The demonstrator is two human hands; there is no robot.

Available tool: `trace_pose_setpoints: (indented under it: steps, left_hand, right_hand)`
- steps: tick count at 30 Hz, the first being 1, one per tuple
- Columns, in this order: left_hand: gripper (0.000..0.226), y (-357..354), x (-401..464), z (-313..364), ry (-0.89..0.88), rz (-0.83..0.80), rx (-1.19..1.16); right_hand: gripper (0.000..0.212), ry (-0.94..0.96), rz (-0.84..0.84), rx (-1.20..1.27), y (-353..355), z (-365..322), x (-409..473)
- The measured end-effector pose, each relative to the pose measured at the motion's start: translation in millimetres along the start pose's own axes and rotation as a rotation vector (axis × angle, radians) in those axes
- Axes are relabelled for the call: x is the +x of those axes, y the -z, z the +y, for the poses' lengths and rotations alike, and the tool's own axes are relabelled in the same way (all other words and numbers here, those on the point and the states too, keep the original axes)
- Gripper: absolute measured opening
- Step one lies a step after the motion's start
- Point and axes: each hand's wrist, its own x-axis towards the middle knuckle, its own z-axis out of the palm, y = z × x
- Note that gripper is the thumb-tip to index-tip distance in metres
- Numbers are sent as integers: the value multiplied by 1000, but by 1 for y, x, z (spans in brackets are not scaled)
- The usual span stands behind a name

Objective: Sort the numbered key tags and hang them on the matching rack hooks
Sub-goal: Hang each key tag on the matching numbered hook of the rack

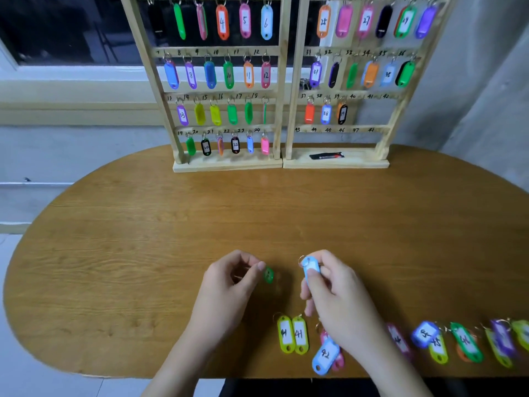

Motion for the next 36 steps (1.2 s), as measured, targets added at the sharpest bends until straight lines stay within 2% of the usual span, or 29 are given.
trace_pose_setpoints:
  steps: [8, 12, 19, 23, 27, 32, 36]
  left_hand:
    - [15, -34, 44, 43, -97, 0, 36]
    - [14, -50, 72, 67, -167, 3, 53]
    - [13, -85, 126, 101, -261, -40, 99]
    - [15, -113, 165, 126, -320, -55, 123]
    - [16, -140, 211, 149, -374, 7, 122]
    - [12, -165, 271, 171, -360, 173, 26]
    - [9, -175, 302, 179, -332, 232, 12]
  right_hand:
    - [26, 76, 124, 3, 43, 9, 39]
    - [25, 133, 157, -101, 78, 7, 63]
    - [20, 75, 197, -138, 136, 15, 112]
    - [27, 65, 228, -226, 165, 25, 156]
    - [34, 83, 265, -162, 188, 30, 198]
    - [21, 91, 293, 58, 196, 25, 244]
    - [19, 108, 321, 229, 200, 16, 273]
